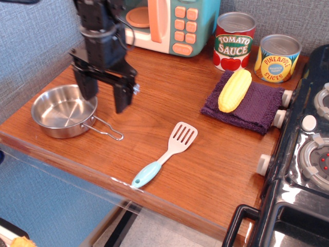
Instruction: Move the pot close to the microwave.
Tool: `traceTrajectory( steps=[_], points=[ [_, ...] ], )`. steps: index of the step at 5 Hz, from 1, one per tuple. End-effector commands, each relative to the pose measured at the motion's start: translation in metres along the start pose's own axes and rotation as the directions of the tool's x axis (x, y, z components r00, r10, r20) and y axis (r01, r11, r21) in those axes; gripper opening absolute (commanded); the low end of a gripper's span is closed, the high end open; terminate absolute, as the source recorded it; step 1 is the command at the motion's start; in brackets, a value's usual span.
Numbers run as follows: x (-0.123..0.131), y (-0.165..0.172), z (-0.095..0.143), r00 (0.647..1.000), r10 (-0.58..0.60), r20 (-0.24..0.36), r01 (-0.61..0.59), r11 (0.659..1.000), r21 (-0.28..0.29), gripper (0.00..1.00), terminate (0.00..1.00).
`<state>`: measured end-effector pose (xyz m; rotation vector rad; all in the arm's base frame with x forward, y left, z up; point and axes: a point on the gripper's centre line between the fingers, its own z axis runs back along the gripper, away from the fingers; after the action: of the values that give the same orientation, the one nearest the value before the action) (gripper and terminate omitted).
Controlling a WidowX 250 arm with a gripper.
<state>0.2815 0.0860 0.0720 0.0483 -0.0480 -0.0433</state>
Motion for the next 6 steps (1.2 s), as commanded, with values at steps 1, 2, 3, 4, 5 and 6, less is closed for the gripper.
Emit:
traceTrajectory(
  steps=[1, 2, 3, 4, 5, 6],
  points=[
    [0.002, 0.066, 0.005, 0.999, 0.030, 0.022, -0.030, 0.999, 0.014, 1.00, 0.00],
    [-0.001, 0.089, -0.009, 0.999, 0.034, -0.012, -0.034, 0.999, 0.030, 1.00, 0.00],
    [-0.009, 0.109, -0.017, 0.998, 0.058, -0.031, -0.057, 0.998, 0.037, 1.00, 0.00],
    [-0.011, 0.117, -0.027, 0.998, 0.047, -0.042, -0.045, 0.997, 0.056, 1.00, 0.00],
    [-0.010, 0.116, -0.037, 0.997, 0.046, -0.064, -0.041, 0.997, 0.071, 1.00, 0.00],
    [-0.011, 0.116, -0.049, 0.993, 0.068, -0.096, -0.061, 0.995, 0.075, 1.00, 0.00]
  ],
)
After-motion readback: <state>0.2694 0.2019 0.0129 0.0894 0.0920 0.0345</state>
